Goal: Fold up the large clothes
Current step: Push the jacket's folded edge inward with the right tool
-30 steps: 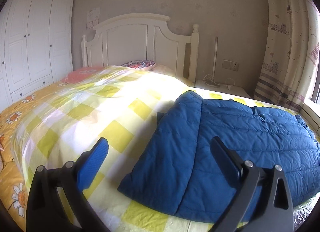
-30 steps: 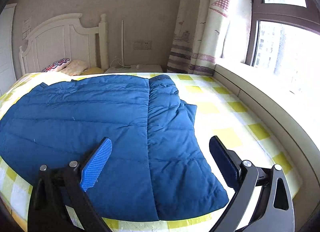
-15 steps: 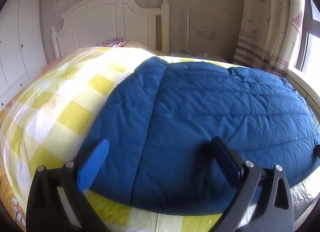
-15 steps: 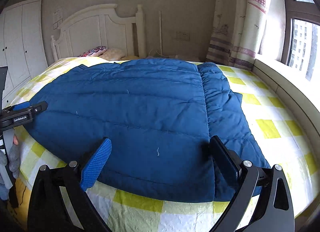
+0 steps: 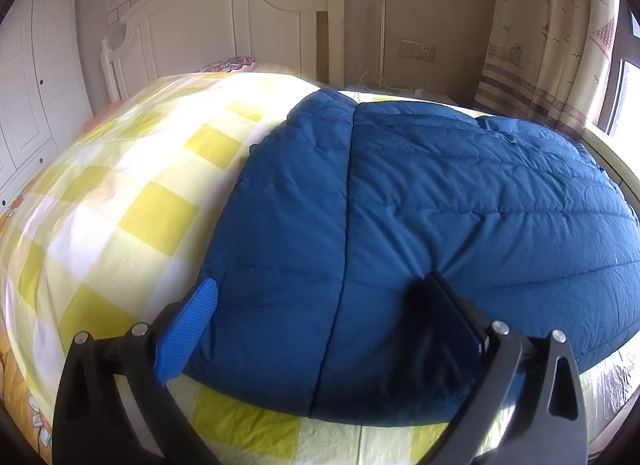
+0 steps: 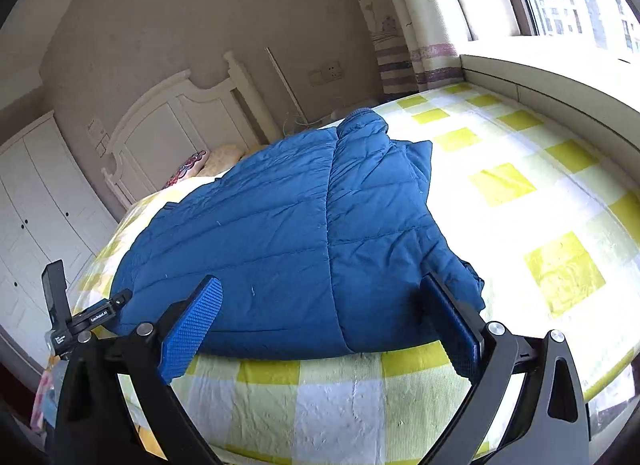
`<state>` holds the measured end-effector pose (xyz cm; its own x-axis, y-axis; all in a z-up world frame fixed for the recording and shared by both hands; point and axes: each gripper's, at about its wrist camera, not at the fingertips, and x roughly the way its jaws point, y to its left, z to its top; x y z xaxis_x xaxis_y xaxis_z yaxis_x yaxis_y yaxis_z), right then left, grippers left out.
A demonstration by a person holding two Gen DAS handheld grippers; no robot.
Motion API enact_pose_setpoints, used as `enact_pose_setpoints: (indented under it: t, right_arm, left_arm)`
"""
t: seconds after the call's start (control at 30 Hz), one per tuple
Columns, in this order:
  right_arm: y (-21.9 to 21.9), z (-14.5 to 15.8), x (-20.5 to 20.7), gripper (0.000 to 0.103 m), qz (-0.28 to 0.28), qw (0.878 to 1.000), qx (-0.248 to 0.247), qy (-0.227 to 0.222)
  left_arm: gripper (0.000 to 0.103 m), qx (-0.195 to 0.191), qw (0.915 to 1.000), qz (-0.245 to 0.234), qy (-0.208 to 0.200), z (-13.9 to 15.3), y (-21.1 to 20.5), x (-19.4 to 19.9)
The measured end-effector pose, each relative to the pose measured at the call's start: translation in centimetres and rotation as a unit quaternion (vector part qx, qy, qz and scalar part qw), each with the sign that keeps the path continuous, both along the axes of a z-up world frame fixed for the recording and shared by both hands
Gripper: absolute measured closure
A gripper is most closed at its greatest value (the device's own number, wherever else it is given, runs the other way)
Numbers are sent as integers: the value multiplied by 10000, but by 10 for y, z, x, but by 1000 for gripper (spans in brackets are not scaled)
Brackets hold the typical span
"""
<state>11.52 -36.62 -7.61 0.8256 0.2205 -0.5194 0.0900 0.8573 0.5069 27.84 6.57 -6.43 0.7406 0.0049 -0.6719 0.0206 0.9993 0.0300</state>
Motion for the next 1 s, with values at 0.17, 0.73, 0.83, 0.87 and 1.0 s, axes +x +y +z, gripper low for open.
enact_pose_setpoints:
  t: [0.17, 0.73, 0.83, 0.87, 1.0]
  right_arm:
    - [6, -15, -23, 7, 191, 9986, 394, 298]
    - [20, -29, 70, 4, -960, 9829, 1366, 782]
    - [23, -27, 79, 4, -1147, 9800, 1322, 945]
    - [29, -26, 85, 4, -888, 9835, 1182, 1038]
    - [11, -30, 80, 7, -748, 9787, 1675, 920]
  left_arm:
    - [2, 17, 10000, 3, -2, 0, -1, 0]
    - [2, 28, 9999, -71, 76, 0, -4, 1]
    - [2, 26, 9999, -90, 78, 0, -6, 1]
    - [2, 22, 9999, -91, 79, 0, -6, 1]
    - [2, 10, 9999, -90, 87, 0, -7, 1]
